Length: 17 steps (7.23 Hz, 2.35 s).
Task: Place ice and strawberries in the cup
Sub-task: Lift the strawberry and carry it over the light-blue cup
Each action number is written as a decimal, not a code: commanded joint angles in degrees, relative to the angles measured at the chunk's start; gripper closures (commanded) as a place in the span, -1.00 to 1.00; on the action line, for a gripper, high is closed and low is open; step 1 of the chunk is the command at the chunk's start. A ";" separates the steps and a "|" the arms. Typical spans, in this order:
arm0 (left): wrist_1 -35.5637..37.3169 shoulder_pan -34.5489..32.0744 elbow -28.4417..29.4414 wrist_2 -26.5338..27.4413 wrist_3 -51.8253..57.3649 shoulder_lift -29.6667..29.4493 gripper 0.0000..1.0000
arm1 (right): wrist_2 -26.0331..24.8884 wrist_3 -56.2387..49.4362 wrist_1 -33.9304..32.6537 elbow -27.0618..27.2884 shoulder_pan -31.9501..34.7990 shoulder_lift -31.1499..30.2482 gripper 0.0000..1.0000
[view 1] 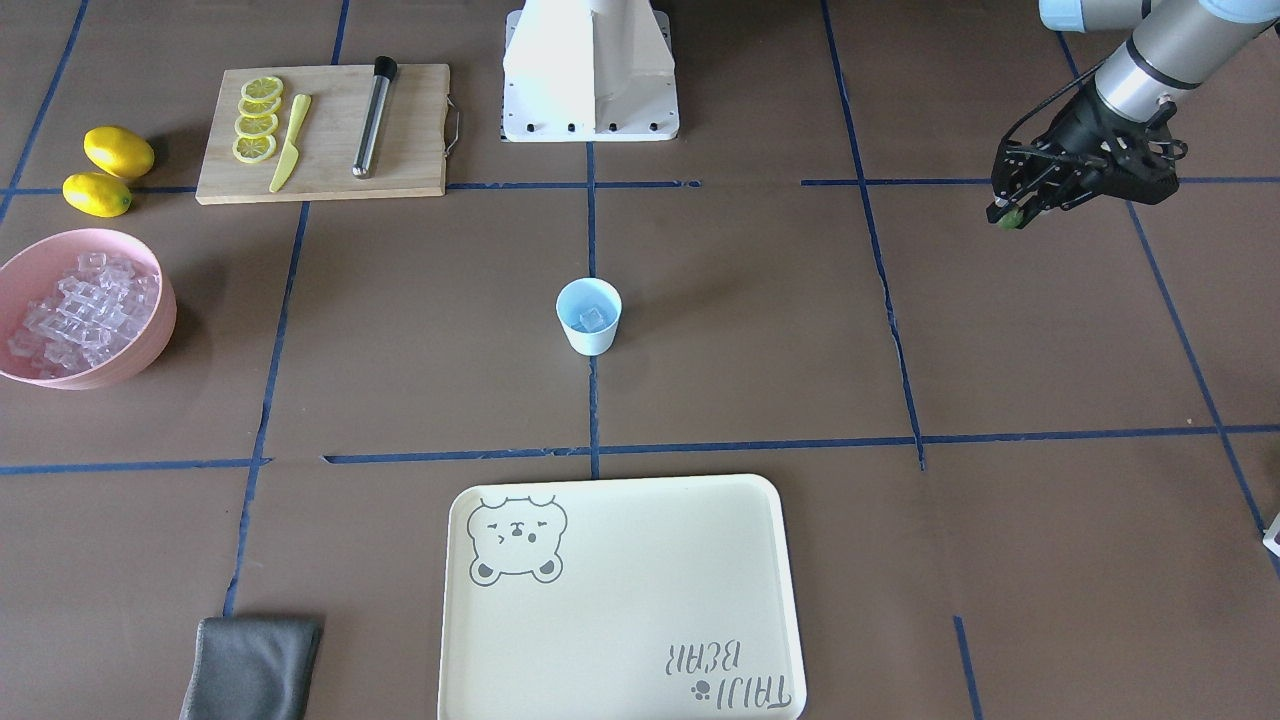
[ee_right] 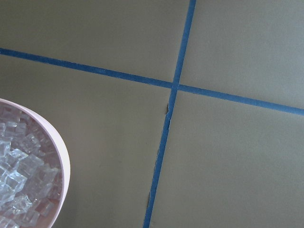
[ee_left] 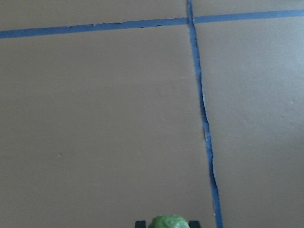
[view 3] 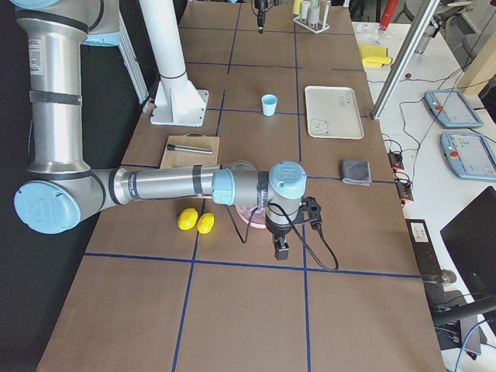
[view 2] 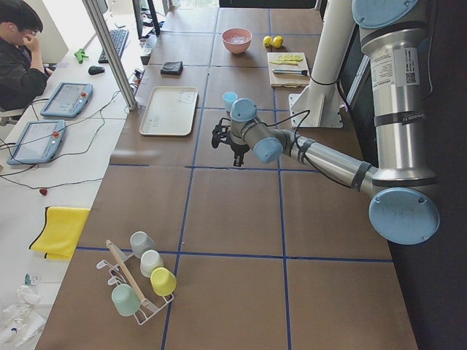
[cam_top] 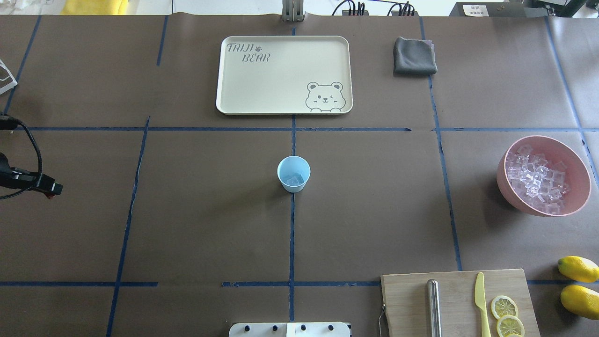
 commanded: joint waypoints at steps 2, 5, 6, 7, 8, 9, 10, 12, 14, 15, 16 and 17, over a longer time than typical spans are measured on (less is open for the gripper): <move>21.47 0.33 -6.14 2.41 -0.08 -13.54 1.00 | 0.00 -0.70 0.00 0.11 0.44 -1.14 -1.00; 39.87 12.52 -4.92 13.92 -3.31 -32.62 1.00 | 0.00 -0.71 0.00 0.20 1.67 -2.37 -1.00; 39.73 15.60 -2.74 14.98 -8.11 -35.80 1.00 | 0.00 -0.62 0.00 0.28 1.67 -2.37 -1.00; 39.81 17.63 0.16 17.43 -10.77 -39.40 1.00 | 0.00 -0.61 0.00 0.29 1.67 -2.29 -1.00; 39.64 19.56 3.23 19.11 -11.93 -42.31 1.00 | 0.09 -0.61 0.00 0.29 1.58 -2.20 -1.00; 39.38 19.84 8.39 19.91 -14.20 -46.43 1.00 | 0.09 -0.61 0.00 0.29 1.58 -2.11 -1.00; 38.15 20.46 14.54 20.35 -16.49 -51.17 1.00 | 0.09 -0.61 0.00 0.29 1.58 -1.94 -1.00; 30.63 21.68 25.88 23.05 -20.79 -57.25 0.99 | 0.09 -0.61 0.09 0.29 1.58 -1.76 -1.00; 27.17 22.48 36.43 24.05 -23.09 -63.66 0.97 | 0.09 -0.61 0.09 0.29 1.58 -1.76 -1.00; 27.16 22.57 37.44 23.96 -23.28 -64.39 0.94 | 0.09 -0.61 0.09 0.29 1.58 -1.76 -1.00; 27.16 22.57 37.45 23.96 -23.28 -64.31 0.91 | 0.00 -0.61 0.09 0.29 1.58 -1.76 -1.00; 27.16 22.66 37.36 23.78 -23.37 -64.14 0.91 | 0.09 -0.61 0.00 0.29 1.58 -1.76 -1.00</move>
